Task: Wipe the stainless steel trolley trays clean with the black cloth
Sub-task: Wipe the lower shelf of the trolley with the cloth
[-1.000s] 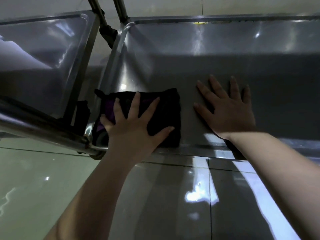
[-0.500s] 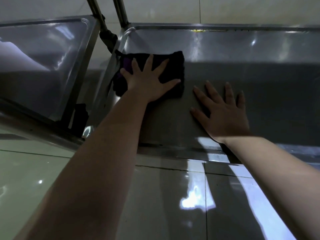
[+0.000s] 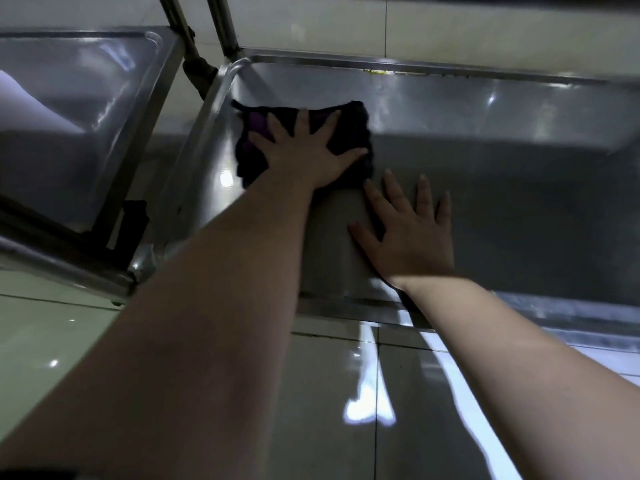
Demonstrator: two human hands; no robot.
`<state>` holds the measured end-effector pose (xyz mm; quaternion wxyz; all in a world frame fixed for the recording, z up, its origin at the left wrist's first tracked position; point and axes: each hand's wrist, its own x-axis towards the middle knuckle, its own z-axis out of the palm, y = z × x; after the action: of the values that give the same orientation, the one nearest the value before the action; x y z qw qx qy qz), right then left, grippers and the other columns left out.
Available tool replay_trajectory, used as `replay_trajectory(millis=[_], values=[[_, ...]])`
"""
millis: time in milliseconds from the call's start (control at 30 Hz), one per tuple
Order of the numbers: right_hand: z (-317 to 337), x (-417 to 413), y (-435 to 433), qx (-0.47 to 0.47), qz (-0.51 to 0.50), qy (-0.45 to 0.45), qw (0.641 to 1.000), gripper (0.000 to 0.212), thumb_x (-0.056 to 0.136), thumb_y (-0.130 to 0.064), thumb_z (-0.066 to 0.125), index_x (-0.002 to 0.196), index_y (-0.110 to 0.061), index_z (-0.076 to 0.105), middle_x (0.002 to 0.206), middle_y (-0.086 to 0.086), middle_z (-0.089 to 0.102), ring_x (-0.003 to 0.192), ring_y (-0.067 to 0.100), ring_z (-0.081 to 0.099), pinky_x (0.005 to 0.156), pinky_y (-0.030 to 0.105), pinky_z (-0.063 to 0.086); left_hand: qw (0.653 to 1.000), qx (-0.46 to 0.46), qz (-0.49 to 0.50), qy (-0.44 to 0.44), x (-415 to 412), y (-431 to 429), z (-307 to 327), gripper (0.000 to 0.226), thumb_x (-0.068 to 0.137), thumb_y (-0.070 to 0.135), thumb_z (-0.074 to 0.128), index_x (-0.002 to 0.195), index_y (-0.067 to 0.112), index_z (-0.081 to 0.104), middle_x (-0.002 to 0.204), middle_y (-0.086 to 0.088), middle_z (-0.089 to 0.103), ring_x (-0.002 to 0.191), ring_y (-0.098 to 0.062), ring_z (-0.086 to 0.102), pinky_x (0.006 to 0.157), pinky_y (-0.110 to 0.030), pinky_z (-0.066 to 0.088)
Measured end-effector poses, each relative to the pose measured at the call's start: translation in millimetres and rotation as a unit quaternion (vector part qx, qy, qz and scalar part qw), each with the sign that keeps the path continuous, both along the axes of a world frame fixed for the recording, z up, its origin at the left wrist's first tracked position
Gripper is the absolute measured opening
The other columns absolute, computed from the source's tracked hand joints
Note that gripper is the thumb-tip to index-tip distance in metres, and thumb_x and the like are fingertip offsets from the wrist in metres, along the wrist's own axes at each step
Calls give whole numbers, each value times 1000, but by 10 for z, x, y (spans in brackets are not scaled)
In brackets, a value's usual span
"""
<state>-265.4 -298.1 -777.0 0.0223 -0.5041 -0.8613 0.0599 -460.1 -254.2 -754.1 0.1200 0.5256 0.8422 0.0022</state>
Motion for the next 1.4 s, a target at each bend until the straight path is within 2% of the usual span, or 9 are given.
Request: replay_trajectory(millis=[100, 200, 367, 467, 700, 933, 1067, 1200, 1400], values=[[26, 98, 44, -19, 3, 6, 1000, 76, 87, -73, 24, 155, -41, 11, 164, -10, 5, 151, 29, -1, 119, 54, -2, 1000, 6, -29, 4, 166, 23, -28, 90, 72, 94, 20, 150, 54, -1, 165, 2, -6, 146, -47, -11, 105, -76, -7], [51, 399, 135, -34, -33, -5, 999, 74, 86, -80, 21, 152, -51, 5, 165, -8, 1, 151, 31, -1, 119, 53, -1, 999, 8, -42, 22, -163, -145, -38, 88, 72, 95, 19, 148, 57, -1, 165, 7, -4, 147, -43, -9, 105, -75, -5], [12, 551, 109, -8, -37, -16, 999, 75, 84, -79, 13, 153, -49, 6, 165, -6, 2, 150, 35, -2, 119, 52, -1, 998, -22, 18, 64, -764, -460, -8, 87, 70, 95, 13, 147, 58, -4, 164, 8, -3, 147, -43, -5, 108, -74, -1], [-20, 527, 107, 0, -33, -17, 999, 72, 88, -77, 18, 153, -47, 7, 165, -6, 4, 150, 37, -1, 119, 55, 0, 998, -25, 25, 54, -500, -405, -6, 91, 70, 96, 12, 149, 55, -4, 165, 4, -5, 146, -47, -6, 107, -75, -1], [-32, 561, 141, -8, -32, -15, 999, 74, 85, -78, 19, 153, -49, 8, 165, -9, 3, 150, 33, -2, 119, 53, 0, 994, 24, -97, 35, 333, -614, -131, 84, 71, 94, 17, 146, 60, 1, 165, 7, -5, 147, -43, -7, 107, -73, -4], [-23, 553, 114, -10, -32, -2, 999, 71, 89, -76, 23, 153, -48, 8, 165, -8, 3, 150, 33, -3, 119, 53, -3, 997, 24, -12, 71, -566, -1432, -85, 85, 70, 96, 10, 146, 59, 5, 164, 10, 1, 148, -41, 0, 111, -69, 3], [-37, 527, 66, -4, -41, -22, 999, 72, 88, -77, 18, 153, -48, 6, 165, -6, 3, 150, 36, -3, 119, 54, -3, 998, -11, 21, 62, -66, -1477, -116, 88, 67, 96, 8, 146, 58, -3, 164, 10, -9, 146, -45, -7, 108, -71, 1], [-31, 536, 94, -6, -37, -21, 999, 69, 91, -73, 22, 153, -47, 8, 165, -6, 4, 150, 36, -1, 118, 55, -1, 997, -20, -71, 33, 703, -1380, -116, 94, 56, 95, 3, 143, 62, -8, 163, 11, -14, 147, -42, -14, 107, -71, -6], [-18, 594, 144, -23, -23, 6, 999, 71, 88, -77, 24, 152, -49, 10, 165, -9, 5, 150, 32, -3, 119, 53, -4, 1000, -13, -9, 26, 44, -1795, -34, 89, 61, 97, 23, 141, 67, 0, 162, 21, -10, 149, -31, -10, 113, -65, -2]])
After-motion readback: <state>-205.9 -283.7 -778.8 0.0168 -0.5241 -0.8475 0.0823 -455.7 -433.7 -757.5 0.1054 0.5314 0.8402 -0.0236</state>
